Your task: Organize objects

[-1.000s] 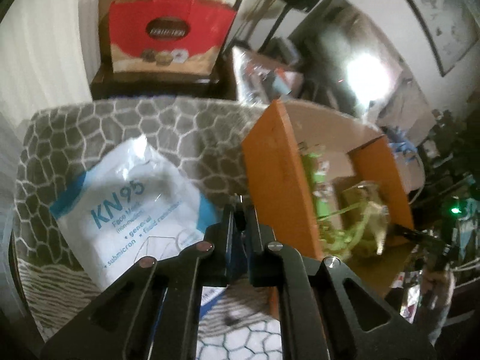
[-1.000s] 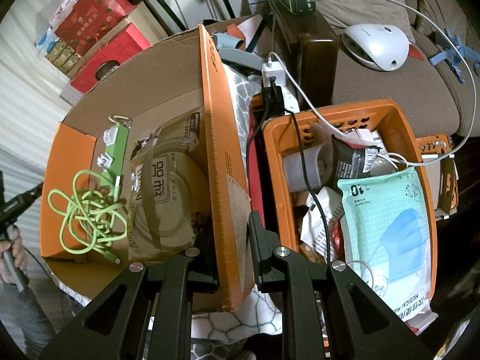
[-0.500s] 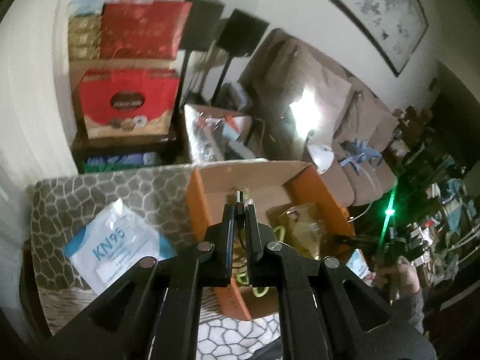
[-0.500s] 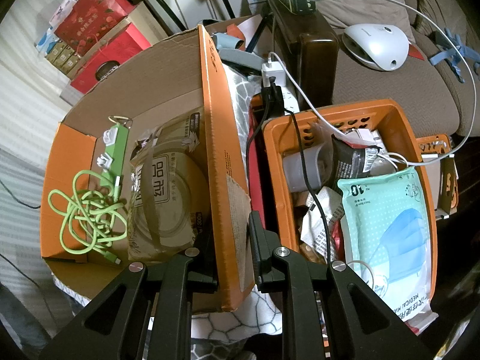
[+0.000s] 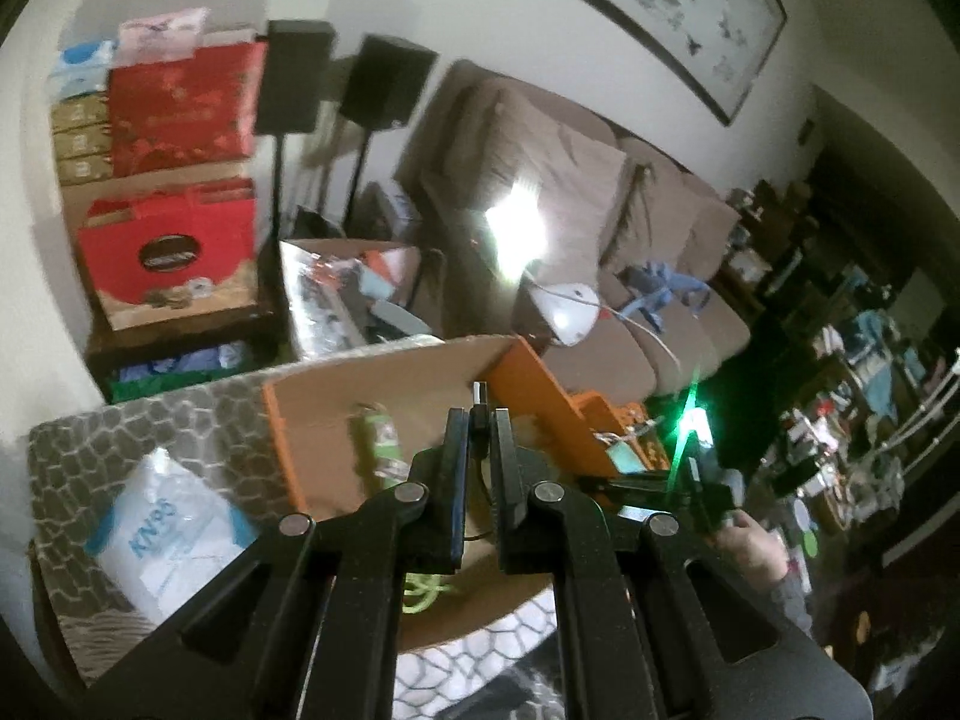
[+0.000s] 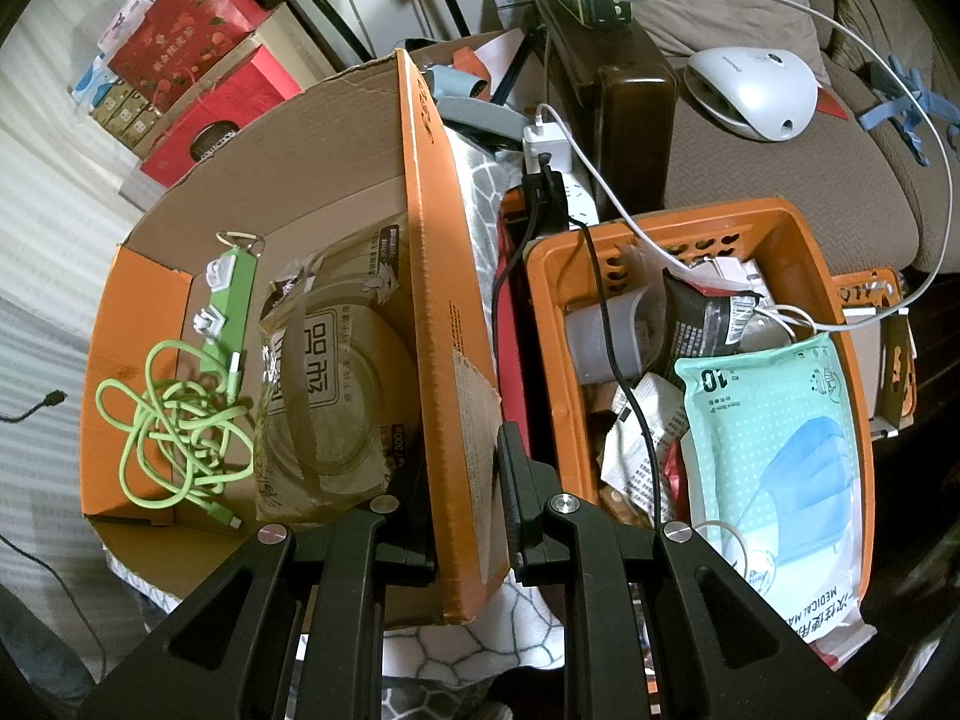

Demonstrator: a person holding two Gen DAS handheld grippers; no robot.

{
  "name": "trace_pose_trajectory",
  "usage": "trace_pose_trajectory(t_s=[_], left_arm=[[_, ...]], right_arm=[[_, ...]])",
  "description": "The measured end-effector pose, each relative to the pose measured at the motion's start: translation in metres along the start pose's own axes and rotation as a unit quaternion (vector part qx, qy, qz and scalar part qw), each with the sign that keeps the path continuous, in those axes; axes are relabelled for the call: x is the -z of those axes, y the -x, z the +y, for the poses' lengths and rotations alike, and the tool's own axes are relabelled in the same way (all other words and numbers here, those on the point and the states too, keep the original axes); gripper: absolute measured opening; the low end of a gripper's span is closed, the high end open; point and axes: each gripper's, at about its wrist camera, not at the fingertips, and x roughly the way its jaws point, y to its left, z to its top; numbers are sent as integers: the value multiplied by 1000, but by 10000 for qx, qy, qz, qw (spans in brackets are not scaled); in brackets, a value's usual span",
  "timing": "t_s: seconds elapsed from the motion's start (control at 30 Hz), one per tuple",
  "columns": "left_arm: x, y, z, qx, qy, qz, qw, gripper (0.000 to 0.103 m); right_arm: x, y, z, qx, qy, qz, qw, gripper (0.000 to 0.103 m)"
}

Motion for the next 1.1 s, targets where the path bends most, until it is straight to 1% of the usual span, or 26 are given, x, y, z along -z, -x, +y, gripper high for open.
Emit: trace_pose_trajectory(t_s=[0.13, 0.23, 0.4, 0.57, 0.73, 0.8, 0.97, 1.07, 1.1], left_arm=[[2, -20, -18, 114, -94, 159, 9998, 6], [6, -39, -29, 231, -112, 390, 9989, 6], [17, -75, -37, 214, -104, 778, 9967, 6], [30, -113, -35, 7, -72, 1148, 9934, 6], [43, -141, -28, -176, 31, 1465, 9891, 6], [46, -149, -25, -199, 92, 1540, 9878, 6], [49, -168, -20, -473, 139, 1643, 9852, 7], [50, -184, -17, -637, 80, 1878, 9801, 8], [52, -188, -15, -688, 66, 1950, 9784, 10]], right_arm=[[1, -1, 0, 16, 9, -1, 10000, 15], [1, -1, 0, 16, 10, 2, 10000, 15], [2, -1, -1, 15, 14, 4, 10000, 15], [2, -1, 0, 12, 14, 4, 10000, 15], [2, -1, -1, 13, 17, 6, 10000, 15], [2, -1, -1, 7, 11, 8, 10000, 15], [2, -1, -1, 16, 15, 12, 10000, 15], [3, -1, 0, 19, 11, 16, 10000, 15], [3, -1, 0, 17, 7, 17, 10000, 15]])
